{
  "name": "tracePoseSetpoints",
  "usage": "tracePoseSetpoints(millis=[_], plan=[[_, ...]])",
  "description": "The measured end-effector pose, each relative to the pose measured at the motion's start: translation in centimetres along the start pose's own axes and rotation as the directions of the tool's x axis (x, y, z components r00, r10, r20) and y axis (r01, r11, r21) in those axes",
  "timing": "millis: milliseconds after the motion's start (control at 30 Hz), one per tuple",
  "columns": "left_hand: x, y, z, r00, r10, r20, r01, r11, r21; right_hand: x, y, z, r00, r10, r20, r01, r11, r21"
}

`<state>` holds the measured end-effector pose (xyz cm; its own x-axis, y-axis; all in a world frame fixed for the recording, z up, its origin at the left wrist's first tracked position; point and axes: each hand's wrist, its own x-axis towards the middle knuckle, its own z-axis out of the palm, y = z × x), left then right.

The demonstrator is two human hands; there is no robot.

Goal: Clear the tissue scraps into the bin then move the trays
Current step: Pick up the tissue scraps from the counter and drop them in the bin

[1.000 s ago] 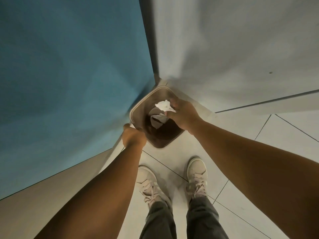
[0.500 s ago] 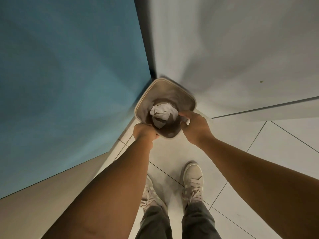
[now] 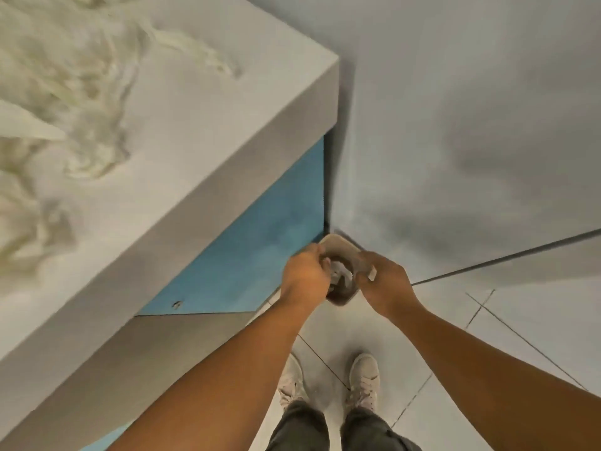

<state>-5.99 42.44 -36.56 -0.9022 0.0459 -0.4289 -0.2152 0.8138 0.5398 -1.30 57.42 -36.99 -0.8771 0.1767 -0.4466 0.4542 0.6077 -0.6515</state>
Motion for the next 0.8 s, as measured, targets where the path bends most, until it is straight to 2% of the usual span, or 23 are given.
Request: tracePoseSetpoints(millis=[67,200,300,433,567,700,800], plan=[[-2.5,2.8,-4.3,0.992,0.093,-0.086,-0.093,0.996,0.005,-2.4,-4.2,-3.3,0.994,-0.110,-0.004,0.110,0.994,-0.004],[-7.1,7.6,-12.7,0.952,0.224,-0.211,-0.224,0.974,0.024,-5.8,-10.6,-8.7,0.977,-0.187,-0.101,0.194,0.979,0.060],[-9.8,9.8,-18.2,0.901,0.300,-0.314,-0.311,0.950,0.013,-7.4,-15.3,-11.5,0.936,-0.325,-0.132,0.334,0.941,0.049],[-12.5,10.6,-23.9,0.829,0.334,-0.449,-0.371,0.929,0.006,-8.7,-21.5,-13.7,0.862,-0.489,-0.135,0.495,0.869,0.009],[-13.6,9.1,-28.5,0.793,0.311,-0.524,-0.349,0.937,0.029,-9.1,-26.8,-13.5,0.793,-0.604,-0.080,0.605,0.796,-0.017],[-12.6,5.3,-32.5,0.800,0.254,-0.543,-0.258,0.964,0.071,-8.4,-31.4,-11.2,0.743,-0.670,0.001,0.668,0.741,-0.076],[-10.6,1.7,-35.5,0.814,0.254,-0.522,-0.169,0.964,0.207,-7.4,-34.2,-8.7,0.738,-0.669,0.085,0.674,0.728,-0.125]])
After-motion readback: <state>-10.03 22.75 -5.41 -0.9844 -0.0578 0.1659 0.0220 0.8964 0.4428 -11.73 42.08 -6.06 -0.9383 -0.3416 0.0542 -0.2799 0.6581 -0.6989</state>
